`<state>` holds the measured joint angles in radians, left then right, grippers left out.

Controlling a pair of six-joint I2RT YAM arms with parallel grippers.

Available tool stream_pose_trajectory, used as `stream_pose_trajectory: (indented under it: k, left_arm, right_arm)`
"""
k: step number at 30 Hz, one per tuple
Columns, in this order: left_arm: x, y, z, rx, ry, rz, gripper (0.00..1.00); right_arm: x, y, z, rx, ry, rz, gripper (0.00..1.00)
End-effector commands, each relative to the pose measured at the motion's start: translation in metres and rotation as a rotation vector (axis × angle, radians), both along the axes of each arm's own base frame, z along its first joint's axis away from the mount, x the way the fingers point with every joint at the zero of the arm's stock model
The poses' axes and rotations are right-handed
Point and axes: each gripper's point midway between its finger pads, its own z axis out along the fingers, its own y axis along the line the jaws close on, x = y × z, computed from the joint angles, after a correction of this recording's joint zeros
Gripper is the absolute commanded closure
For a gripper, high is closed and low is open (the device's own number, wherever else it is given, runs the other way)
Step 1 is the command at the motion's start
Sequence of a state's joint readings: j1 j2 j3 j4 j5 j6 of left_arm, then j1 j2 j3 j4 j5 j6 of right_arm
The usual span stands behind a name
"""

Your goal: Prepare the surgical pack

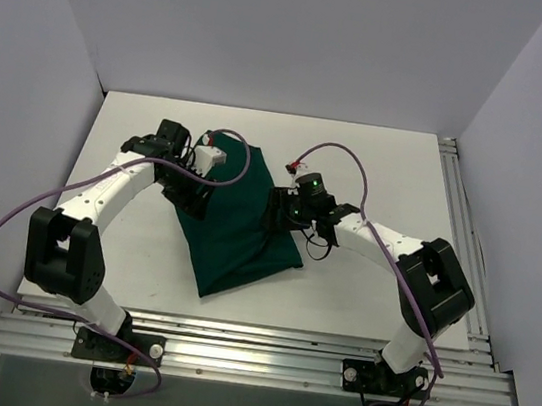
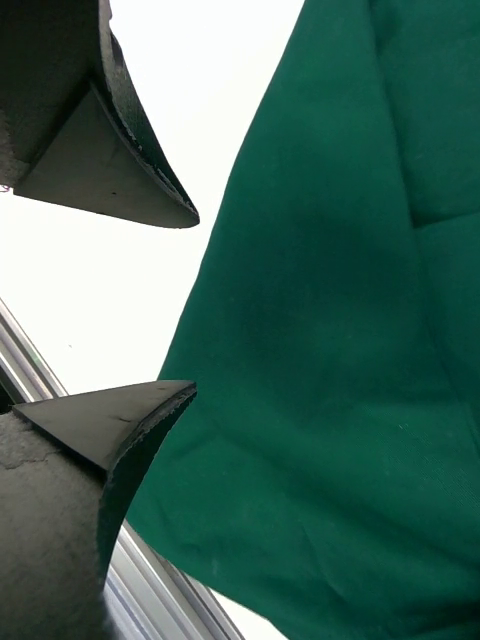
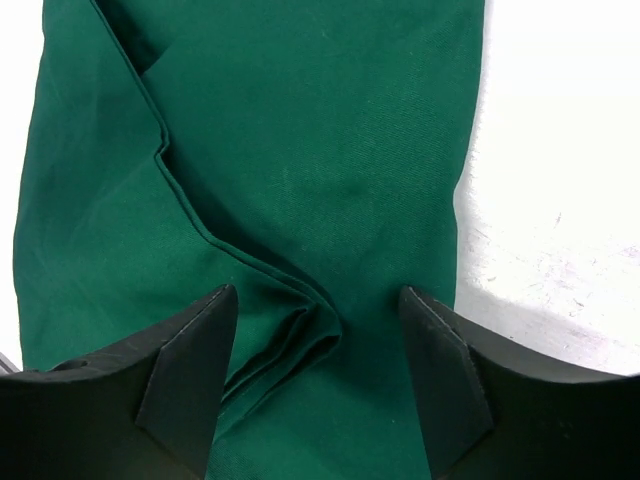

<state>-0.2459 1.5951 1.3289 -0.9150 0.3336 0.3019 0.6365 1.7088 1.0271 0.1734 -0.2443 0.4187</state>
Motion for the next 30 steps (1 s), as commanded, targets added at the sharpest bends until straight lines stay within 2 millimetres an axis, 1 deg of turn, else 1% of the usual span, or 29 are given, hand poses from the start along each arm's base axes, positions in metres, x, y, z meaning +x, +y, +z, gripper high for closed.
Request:
stream_pose_trajectory:
  k: [1, 2, 3, 5, 9, 12, 13, 16, 17, 19, 21, 23, 27, 29, 30]
  left_arm:
    - [0.006, 0.001, -0.013, 0.011, 0.002, -0.01, 0.29]
    - [0.006, 0.001, -0.014, 0.012, 0.007, -0.012, 0.29]
    - [0.006, 0.001, -0.015, 0.013, 0.01, -0.008, 0.29]
    - [0.006, 0.001, -0.014, 0.014, 0.006, -0.014, 0.29]
    - [0.006, 0.001, -0.015, 0.019, 0.004, -0.02, 0.28]
    - [0.004, 0.002, -0.023, 0.03, 0.022, -0.023, 0.28]
    - [0.003, 0.001, -0.026, 0.031, 0.033, -0.024, 0.28]
    - [0.001, -0.004, -0.031, 0.012, 0.051, -0.034, 0.28]
    - [0.001, -0.006, -0.033, 0.01, 0.055, -0.038, 0.28]
    - [0.001, -0.008, -0.037, 0.011, 0.062, -0.043, 0.28]
    - [-0.001, -0.012, -0.04, 0.018, 0.07, -0.057, 0.28]
    - [-0.002, -0.013, -0.043, 0.029, 0.075, -0.063, 0.28]
    - [-0.002, -0.016, -0.049, 0.053, 0.064, -0.078, 0.28]
    - [-0.003, -0.017, -0.057, 0.072, 0.072, -0.082, 0.28]
    - [-0.002, -0.018, -0.059, 0.075, 0.071, -0.084, 0.28]
  right_arm:
    - [-0.017, 0.007, -0.007, 0.001, 0.059, 0.033, 0.41]
    - [-0.019, 0.006, -0.006, 0.001, 0.062, 0.03, 0.48]
    - [-0.02, 0.005, -0.007, -0.006, 0.068, 0.025, 0.52]
    - [-0.02, 0.001, -0.002, -0.009, 0.062, 0.011, 0.54]
    - [-0.018, 0.0, 0.015, 0.005, 0.034, -0.002, 0.51]
    - [-0.016, 0.0, 0.029, 0.017, 0.014, -0.014, 0.49]
    - [-0.018, 0.003, 0.033, 0.034, 0.018, 0.001, 0.48]
    - [-0.023, 0.007, 0.029, 0.045, 0.047, 0.024, 0.47]
    - [-0.026, 0.006, 0.02, 0.032, 0.07, 0.026, 0.47]
    - [-0.026, 0.004, 0.011, 0.024, 0.091, 0.017, 0.46]
    - [-0.027, 0.007, 0.005, 0.039, 0.11, 0.027, 0.46]
    - [-0.027, 0.011, 0.003, 0.056, 0.123, 0.033, 0.45]
    - [-0.027, 0.019, 0.008, 0.099, 0.123, 0.046, 0.45]
    - [-0.027, 0.024, 0.007, 0.122, 0.131, 0.057, 0.48]
    - [-0.028, 0.026, 0.007, 0.129, 0.137, 0.06, 0.51]
